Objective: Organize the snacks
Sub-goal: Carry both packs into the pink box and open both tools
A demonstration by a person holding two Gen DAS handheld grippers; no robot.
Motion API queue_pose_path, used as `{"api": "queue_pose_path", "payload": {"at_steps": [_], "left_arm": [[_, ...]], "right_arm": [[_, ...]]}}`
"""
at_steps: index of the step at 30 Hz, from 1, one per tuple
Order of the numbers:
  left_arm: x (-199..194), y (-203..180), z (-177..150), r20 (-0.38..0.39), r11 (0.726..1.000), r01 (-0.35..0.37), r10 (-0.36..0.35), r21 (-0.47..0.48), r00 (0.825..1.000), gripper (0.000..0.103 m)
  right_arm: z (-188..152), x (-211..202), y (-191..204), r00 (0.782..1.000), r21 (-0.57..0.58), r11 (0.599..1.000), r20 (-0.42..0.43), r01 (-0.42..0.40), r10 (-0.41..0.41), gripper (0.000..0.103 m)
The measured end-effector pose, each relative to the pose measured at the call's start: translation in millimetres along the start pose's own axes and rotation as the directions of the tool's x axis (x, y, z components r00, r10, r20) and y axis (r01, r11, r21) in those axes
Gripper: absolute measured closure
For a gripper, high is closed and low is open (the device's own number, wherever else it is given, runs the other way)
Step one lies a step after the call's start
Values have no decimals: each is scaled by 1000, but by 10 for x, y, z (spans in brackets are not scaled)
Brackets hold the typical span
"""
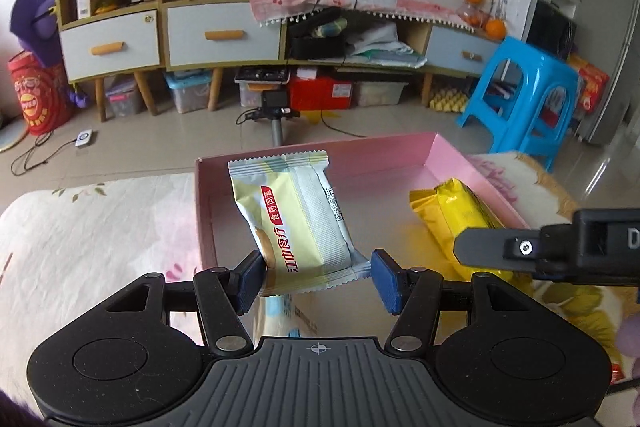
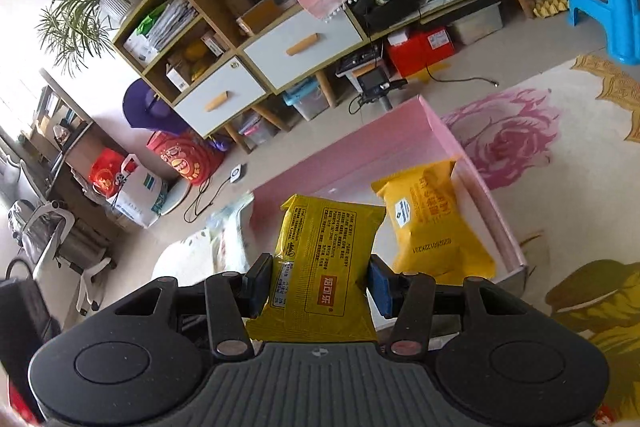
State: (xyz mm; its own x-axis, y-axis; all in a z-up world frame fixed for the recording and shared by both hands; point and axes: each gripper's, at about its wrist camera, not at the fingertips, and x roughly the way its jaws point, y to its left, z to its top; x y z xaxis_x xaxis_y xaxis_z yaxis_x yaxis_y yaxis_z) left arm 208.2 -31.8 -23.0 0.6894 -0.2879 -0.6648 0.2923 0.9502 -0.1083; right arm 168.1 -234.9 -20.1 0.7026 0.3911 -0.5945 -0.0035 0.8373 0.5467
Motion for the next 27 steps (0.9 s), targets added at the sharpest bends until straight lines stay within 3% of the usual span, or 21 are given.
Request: {"api": "queue_pose_path", "payload": {"at_steps": [5, 10, 15, 20, 27], "left_arm": [[171, -27, -7, -10, 999, -23, 24, 49, 1000, 46], [307, 41, 25, -12, 998, -62, 62, 34, 998, 46], [346, 74, 35, -8, 997, -79, 79, 10, 997, 41], [287, 82, 21, -8, 998, -60, 59, -13, 998, 26], [101, 8, 16, -11, 998, -57, 57, 6, 998, 21]], "right_arm": [[3, 41, -92, 1000, 32, 999, -4, 20, -20, 61], [12, 17, -158, 1000, 44, 999, 15, 23, -23, 61], [19, 8, -202, 1000, 59, 998, 27, 11, -13, 51], [32, -19, -172, 999, 56, 998, 34, 12, -14, 39], [77, -123, -165, 998, 37, 999, 49, 27, -29, 31]]}}
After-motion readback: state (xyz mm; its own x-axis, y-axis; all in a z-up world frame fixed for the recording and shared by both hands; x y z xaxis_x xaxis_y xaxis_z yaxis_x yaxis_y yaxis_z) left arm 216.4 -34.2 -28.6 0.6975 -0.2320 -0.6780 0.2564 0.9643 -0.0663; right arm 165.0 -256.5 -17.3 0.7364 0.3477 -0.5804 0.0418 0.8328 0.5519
